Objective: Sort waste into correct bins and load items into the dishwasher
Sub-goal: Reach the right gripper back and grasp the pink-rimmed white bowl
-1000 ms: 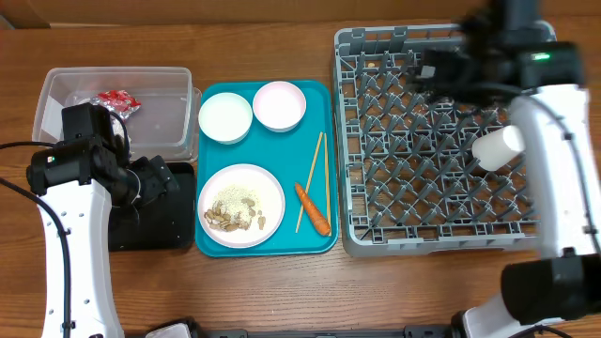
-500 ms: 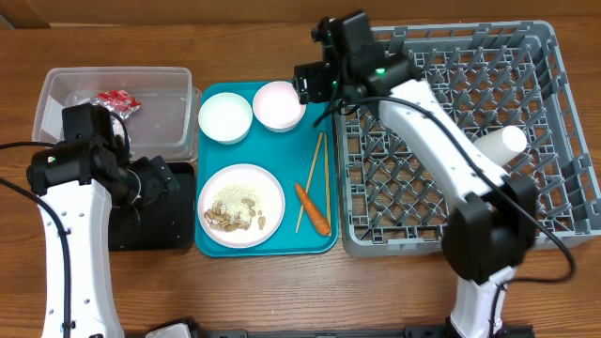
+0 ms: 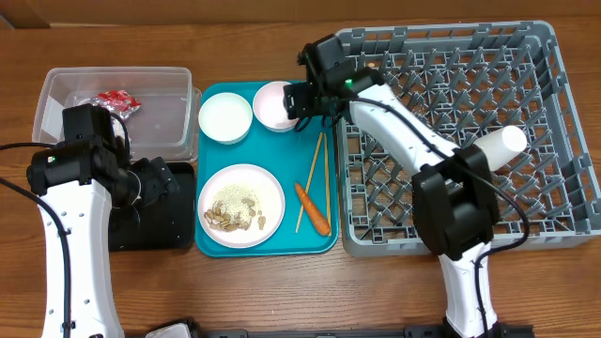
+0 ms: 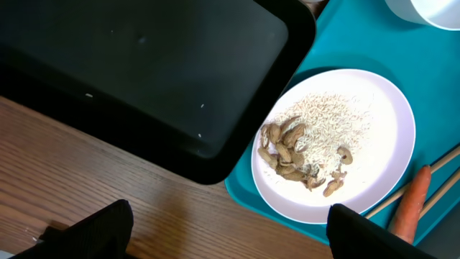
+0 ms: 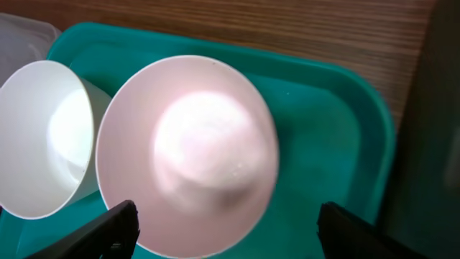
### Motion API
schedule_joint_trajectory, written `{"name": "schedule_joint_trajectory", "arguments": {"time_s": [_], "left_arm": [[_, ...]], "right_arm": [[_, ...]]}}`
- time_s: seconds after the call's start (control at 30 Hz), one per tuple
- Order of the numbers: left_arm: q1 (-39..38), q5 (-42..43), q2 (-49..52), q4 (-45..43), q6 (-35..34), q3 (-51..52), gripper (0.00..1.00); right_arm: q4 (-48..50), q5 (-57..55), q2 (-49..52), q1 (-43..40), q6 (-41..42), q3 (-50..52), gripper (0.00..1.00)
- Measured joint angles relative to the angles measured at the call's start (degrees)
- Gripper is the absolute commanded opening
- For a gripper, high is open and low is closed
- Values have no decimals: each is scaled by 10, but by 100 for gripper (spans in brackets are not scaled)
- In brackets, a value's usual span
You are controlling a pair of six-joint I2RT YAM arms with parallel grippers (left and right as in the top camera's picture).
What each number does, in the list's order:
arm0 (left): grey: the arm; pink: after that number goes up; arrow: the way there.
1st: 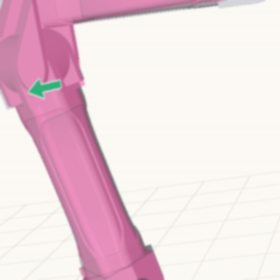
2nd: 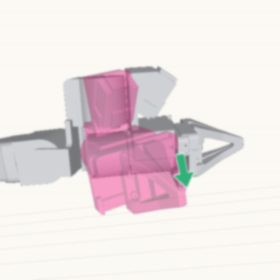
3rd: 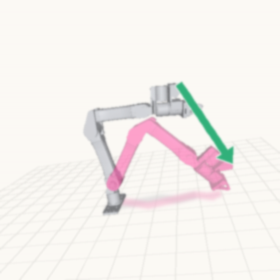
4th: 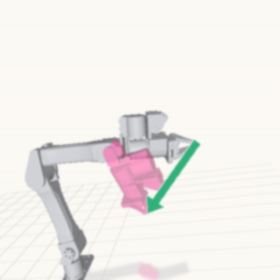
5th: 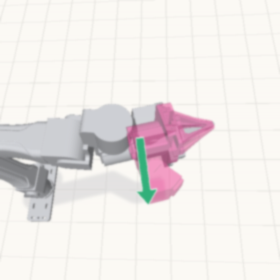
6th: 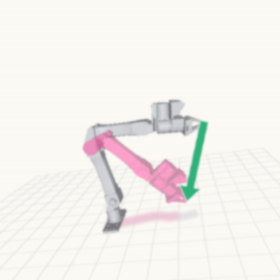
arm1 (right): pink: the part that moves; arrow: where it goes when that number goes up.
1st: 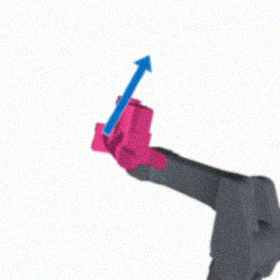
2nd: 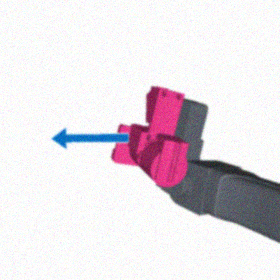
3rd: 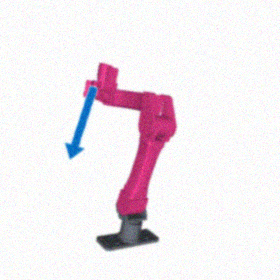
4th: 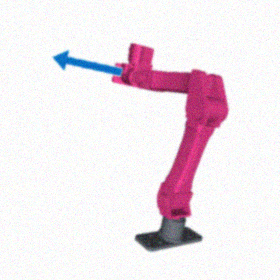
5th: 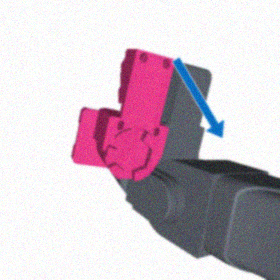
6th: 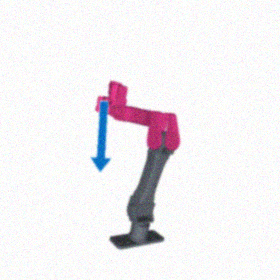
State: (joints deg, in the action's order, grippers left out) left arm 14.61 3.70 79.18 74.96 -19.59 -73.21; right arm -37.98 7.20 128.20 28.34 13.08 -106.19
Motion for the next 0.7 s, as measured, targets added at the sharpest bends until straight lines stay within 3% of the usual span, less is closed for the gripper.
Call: {"name": "schedule_joint_trajectory", "arguments": {"time_s": [0.1,0.4,0.7], "left_arm": [[0,0,0,0,0,0,88],[0,0,0,0,0,1,88],[0,0,0,0,0,2,88]], "right_arm": [[-2,0,18,9,3,0,71],[-2,-32,49,22,3,0,24],[-42,-63,48,26,18,-2,8]]}}
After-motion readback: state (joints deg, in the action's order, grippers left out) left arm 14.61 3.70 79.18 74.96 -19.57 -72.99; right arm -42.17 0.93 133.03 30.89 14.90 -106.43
